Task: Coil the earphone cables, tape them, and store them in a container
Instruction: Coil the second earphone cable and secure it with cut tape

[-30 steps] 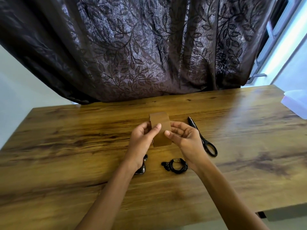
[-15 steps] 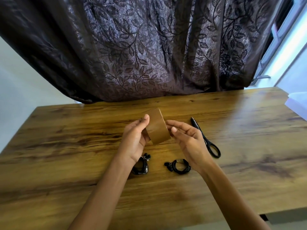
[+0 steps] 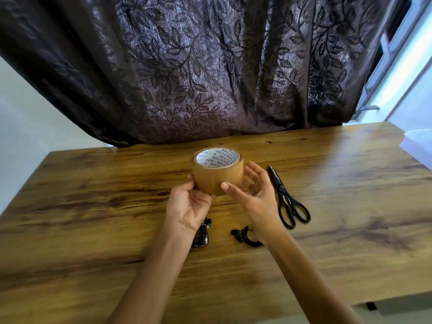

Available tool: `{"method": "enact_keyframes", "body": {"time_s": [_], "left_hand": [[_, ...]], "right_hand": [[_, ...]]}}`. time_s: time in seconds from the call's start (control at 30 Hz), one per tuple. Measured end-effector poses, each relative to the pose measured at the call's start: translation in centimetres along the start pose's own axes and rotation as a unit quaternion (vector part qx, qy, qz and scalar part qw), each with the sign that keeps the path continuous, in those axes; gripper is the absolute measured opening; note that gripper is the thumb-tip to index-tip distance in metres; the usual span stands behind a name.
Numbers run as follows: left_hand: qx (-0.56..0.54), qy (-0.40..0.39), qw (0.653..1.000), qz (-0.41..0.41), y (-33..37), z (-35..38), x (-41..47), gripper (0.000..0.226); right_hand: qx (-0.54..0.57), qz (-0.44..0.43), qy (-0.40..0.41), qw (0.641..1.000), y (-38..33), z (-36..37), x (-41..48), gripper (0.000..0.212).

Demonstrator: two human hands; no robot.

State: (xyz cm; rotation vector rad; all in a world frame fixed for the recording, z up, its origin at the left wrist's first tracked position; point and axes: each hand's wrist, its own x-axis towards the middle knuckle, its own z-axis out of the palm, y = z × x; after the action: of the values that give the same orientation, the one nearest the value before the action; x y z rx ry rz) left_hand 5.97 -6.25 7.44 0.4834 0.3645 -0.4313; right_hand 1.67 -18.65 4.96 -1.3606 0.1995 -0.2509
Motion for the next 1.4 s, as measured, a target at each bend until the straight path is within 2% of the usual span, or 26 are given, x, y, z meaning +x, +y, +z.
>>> {"method": "enact_keyframes", "body": {"time_s": [0.1,0.2,0.4,0.67,0.77,1.13,1.3,1.4], "left_hand": [[-0.021,0.001,1.0,-0.004,-0.3,0.0,0.1,0.031],[-0.018,-0.004,1.0,-0.007,-0.2,-0.4,0.2,0.034],[0.009,-0.025,1.0,0.012,0.1,-0.8,0.4,0.037],[0.137,-0.062,0.984,0.1,0.3,-0.6,0.0,0.036],[0.191,-0.085,0.97,0.125,0.0,-0.5,-0.4,0.034],[0.377,-0.193,0.893,0.155,-0.6,-1.1,-1.5,0.027],[0.418,-0.219,0.867,0.157,-0.9,-1.3,-2.0,0.029],[0.435,-0.216,0.86,0.157,-0.9,-1.6,-2.3,0.023]], "right_hand": [[0.099,0.065,-0.027,0.993,0.2,0.3,0.1,0.093],[0.156,0.079,-0.043,0.984,0.0,0.5,0.1,0.088],[0.16,0.087,-0.052,0.982,0.0,0.3,0.2,0.081],[0.147,0.114,-0.119,0.975,-0.1,-0.9,0.5,0.059],[0.181,0.137,-0.131,0.965,0.1,-1.3,0.9,0.05],[0.205,0.148,-0.101,0.962,-1.1,-1.9,1.4,0.049],[0.144,0.121,-0.079,0.979,-1.8,-1.9,1.2,0.038],[0.101,0.1,-0.066,0.988,-2.7,-1.7,0.7,0.032]]}}
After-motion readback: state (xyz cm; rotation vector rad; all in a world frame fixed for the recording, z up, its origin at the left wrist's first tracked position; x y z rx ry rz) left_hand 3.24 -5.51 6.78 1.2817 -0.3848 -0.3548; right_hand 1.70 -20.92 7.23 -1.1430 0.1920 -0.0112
